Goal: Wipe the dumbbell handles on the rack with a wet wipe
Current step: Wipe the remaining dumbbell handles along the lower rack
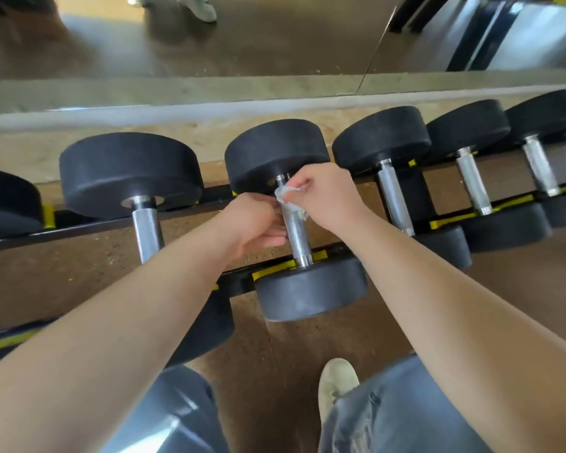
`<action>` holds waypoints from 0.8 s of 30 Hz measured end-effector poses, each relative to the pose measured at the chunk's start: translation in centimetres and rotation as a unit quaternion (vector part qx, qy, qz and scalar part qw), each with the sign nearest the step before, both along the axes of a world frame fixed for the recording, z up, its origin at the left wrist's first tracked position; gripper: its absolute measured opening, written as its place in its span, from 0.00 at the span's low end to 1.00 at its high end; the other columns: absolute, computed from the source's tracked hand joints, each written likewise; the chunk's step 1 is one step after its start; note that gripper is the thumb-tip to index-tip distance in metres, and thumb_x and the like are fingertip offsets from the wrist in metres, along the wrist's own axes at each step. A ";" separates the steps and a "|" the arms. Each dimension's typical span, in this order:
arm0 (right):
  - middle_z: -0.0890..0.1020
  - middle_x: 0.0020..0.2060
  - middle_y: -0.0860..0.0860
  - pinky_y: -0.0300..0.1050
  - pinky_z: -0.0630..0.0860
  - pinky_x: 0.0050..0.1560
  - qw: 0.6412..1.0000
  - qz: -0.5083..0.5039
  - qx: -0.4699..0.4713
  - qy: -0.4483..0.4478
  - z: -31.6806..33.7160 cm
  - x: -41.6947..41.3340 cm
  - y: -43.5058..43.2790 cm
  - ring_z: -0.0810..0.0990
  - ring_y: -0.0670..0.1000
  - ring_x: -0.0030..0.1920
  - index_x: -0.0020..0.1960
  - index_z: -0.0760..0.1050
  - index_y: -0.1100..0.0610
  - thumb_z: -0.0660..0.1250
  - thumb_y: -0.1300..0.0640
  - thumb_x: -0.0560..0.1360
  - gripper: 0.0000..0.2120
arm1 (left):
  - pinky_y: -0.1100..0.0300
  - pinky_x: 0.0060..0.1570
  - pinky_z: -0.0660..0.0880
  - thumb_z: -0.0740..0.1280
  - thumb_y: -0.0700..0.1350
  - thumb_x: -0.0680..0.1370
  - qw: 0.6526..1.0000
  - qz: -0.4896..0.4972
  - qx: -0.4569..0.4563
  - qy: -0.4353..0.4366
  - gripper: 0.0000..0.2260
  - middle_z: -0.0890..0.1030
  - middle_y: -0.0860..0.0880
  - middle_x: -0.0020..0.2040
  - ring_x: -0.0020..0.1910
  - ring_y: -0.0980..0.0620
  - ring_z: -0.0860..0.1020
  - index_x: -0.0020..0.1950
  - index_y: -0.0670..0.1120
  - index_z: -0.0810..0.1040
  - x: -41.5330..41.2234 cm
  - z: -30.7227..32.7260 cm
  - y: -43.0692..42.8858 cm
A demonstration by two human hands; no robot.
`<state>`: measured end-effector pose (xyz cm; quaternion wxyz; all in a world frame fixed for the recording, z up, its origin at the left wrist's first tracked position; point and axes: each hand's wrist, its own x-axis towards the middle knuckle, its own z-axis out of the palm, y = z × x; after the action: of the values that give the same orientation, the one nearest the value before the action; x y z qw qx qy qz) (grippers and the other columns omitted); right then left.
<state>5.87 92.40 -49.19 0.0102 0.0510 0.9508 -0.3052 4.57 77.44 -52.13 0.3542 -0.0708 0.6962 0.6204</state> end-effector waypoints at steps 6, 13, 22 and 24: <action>0.83 0.40 0.40 0.39 0.75 0.45 0.954 0.171 0.061 -0.237 0.7 3.6 1.7 0.80 0.40 0.44 0.47 0.88 0.42 0.79 0.47 0.70 0.05 | 0.52 0.52 0.82 0.58 0.32 0.82 0.998 -0.001 0.033 -0.056 0.20 0.87 0.44 0.52 0.50 0.48 0.86 0.71 0.46 0.75 0.1 0.3 -0.7; 0.73 0.37 0.35 0.25 0.67 0.43 0.995 0.088 -0.009 0.047 -1.3 0.1 1.0 0.75 0.33 0.38 0.55 0.87 0.50 0.73 0.54 0.77 0.08 | 0.52 0.52 0.82 0.61 0.38 0.84 0.997 -0.003 0.039 -0.059 0.11 0.86 0.43 0.55 0.55 0.45 0.85 0.60 0.46 0.82 0.1 0.8 -0.7; 0.85 0.39 0.49 0.44 0.84 0.45 0.978 0.051 -0.182 -0.091 -1.6 0.4 3.7 0.84 0.44 0.39 0.47 0.85 0.51 0.77 0.57 0.74 0.04 | 0.54 0.46 0.83 0.62 0.40 0.84 0.998 -0.009 0.021 -0.056 0.11 0.86 0.43 0.54 0.52 0.44 0.86 0.61 0.46 0.82 -0.4 0.5 -0.4; 0.86 0.42 0.52 0.52 0.86 0.49 0.968 -0.043 -0.238 -0.066 -2.9 -1.1 3.0 0.87 0.51 0.45 0.46 0.85 0.51 0.73 0.60 0.77 0.05 | 0.53 0.48 0.83 0.63 0.40 0.84 0.999 -0.001 0.012 -0.052 0.09 0.86 0.43 0.53 0.52 0.44 0.86 0.57 0.46 0.83 -0.4 0.6 -0.3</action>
<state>4.78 95.40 -52.04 0.0716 0.1080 0.8450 -0.5189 4.15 77.14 -51.53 0.3916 -0.0978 0.6695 0.6235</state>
